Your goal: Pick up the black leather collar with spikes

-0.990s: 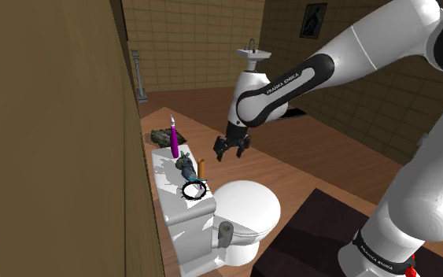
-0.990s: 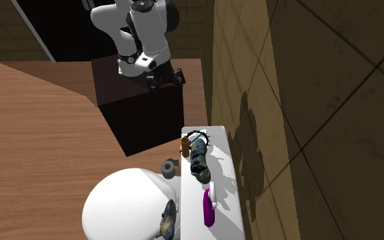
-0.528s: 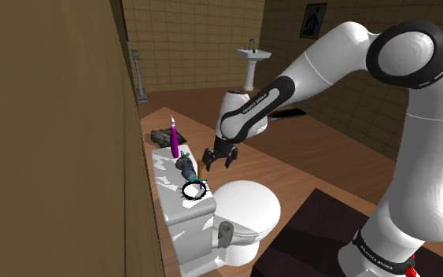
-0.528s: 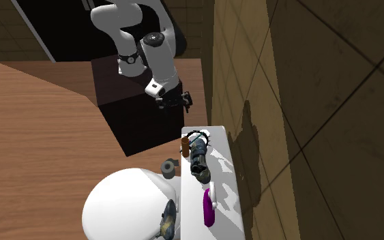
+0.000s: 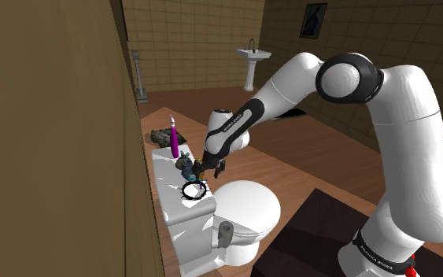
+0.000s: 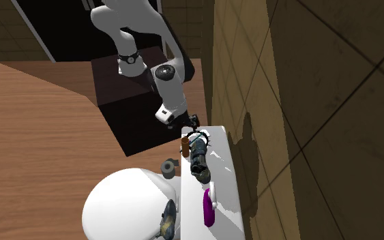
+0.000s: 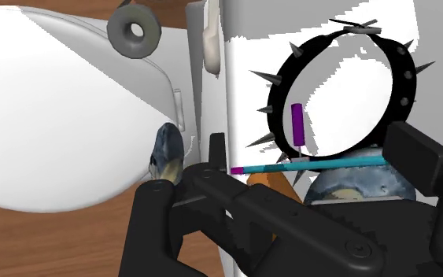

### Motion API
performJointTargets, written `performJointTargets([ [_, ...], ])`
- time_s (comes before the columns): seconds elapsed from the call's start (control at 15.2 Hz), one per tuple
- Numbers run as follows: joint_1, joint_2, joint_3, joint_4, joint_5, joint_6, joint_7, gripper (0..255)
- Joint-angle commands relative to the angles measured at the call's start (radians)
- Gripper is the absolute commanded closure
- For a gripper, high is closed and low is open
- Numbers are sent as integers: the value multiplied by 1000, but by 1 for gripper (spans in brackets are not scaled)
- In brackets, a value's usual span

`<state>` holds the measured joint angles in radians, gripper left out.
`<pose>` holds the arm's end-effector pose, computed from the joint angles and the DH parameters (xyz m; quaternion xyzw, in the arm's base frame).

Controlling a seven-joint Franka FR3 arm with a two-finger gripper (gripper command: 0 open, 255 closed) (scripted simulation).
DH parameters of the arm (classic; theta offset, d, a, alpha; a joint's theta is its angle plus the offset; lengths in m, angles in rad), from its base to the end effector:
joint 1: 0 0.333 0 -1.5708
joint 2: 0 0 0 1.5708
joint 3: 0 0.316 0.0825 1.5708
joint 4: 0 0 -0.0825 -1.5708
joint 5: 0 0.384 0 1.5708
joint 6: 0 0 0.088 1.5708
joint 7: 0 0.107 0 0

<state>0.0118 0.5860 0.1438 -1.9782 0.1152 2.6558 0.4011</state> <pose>0.6137 0.0905 0.1785 -0.9793 0.1845 -0.0263 0.0785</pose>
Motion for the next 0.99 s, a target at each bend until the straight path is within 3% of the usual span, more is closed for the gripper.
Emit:
performJointTargets([
  [0.0, 2, 88, -7, 75, 0, 9, 3, 0],
  [0.66, 6, 190, -10, 120, -2, 67, -4, 0],
  [0.73, 5, 190, -10, 120, -2, 66, -4, 255],
  [0.92, 5, 190, -10, 120, -2, 66, -4, 255],
])
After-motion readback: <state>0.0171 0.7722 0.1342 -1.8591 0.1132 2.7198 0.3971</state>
